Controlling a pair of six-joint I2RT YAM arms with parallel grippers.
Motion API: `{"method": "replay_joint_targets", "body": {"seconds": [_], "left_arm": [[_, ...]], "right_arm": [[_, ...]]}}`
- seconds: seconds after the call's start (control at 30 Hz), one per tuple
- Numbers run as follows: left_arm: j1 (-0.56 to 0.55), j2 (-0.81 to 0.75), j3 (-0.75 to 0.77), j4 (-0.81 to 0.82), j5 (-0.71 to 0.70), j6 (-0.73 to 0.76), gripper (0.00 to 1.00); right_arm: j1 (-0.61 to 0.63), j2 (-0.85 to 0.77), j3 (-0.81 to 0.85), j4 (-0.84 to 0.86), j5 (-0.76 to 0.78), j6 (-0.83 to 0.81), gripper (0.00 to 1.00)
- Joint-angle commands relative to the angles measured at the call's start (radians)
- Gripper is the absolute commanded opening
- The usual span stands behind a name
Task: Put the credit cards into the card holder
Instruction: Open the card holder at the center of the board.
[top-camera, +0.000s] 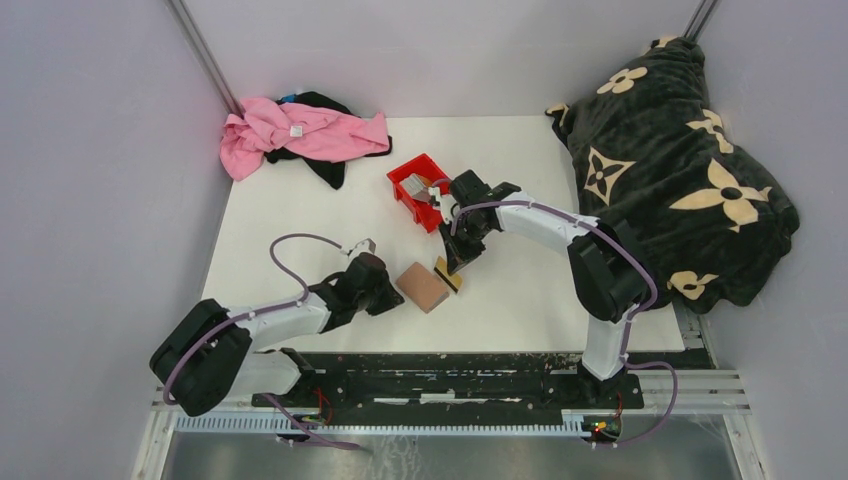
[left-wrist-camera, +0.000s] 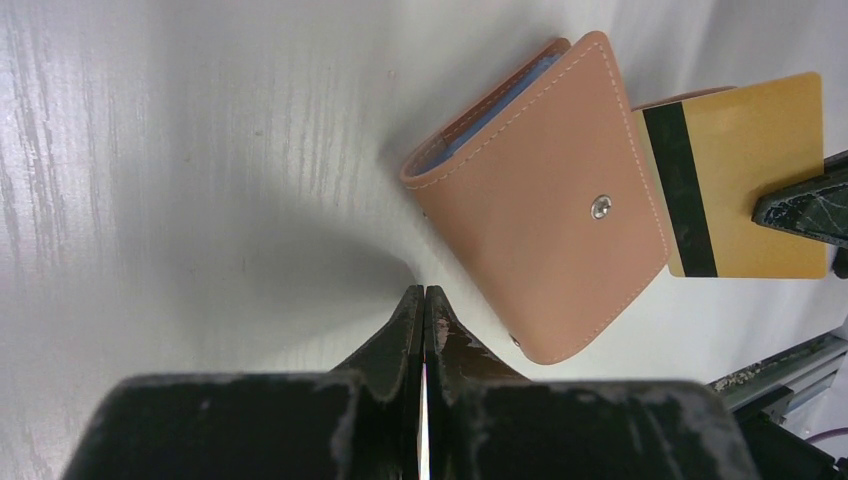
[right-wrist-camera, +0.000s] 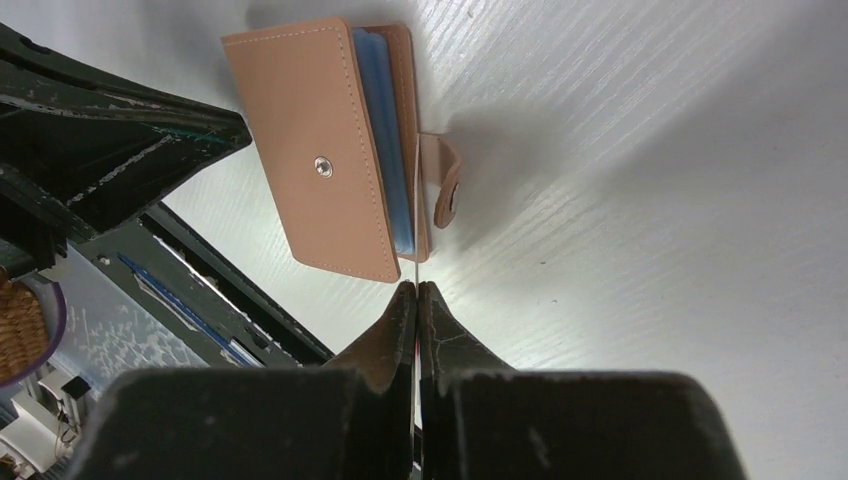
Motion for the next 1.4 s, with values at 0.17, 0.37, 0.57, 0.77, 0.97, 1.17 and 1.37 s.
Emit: {"method": "replay_joint_targets", "body": {"seconds": [0.17,0.37,0.57,0.77,0.97,1.17,1.37], "left_arm": [[-0.004,0.045,0.038,0.007,-0.034,0.047,0.03],[-0.004,0.077,0.059,0.007,-0.042,0.069,0.03],[-0.005,0.106,0.076,0.003,-0.043,0.082,0.03],[-0.005,0.116,0.071,0.002,-0.042,0.081,0.03],[-0.004,0.119,0.071,-0.001,-0.039,0.079,0.03],[-0.005,0.122,0.071,-0.002,-0.040,0.079,0.03],[-0.005,0.128,0.071,-0.004,-0.036,0.080,0.03]], "right_arm": [[0.004,0.029,0.022,0.085,-0.053,0.029,0.01],[0.004,0.035,-0.009,0.154,-0.099,0.078,0.01],[0.004,0.042,-0.028,0.184,-0.115,0.099,0.01],[0.004,0.040,-0.050,0.194,-0.097,0.093,0.01],[0.004,0.023,-0.062,0.191,-0.047,0.077,0.01],[0.004,0.008,-0.075,0.205,-0.028,0.080,0.01],[0.001,0.005,-0.073,0.206,-0.019,0.080,0.01]]}}
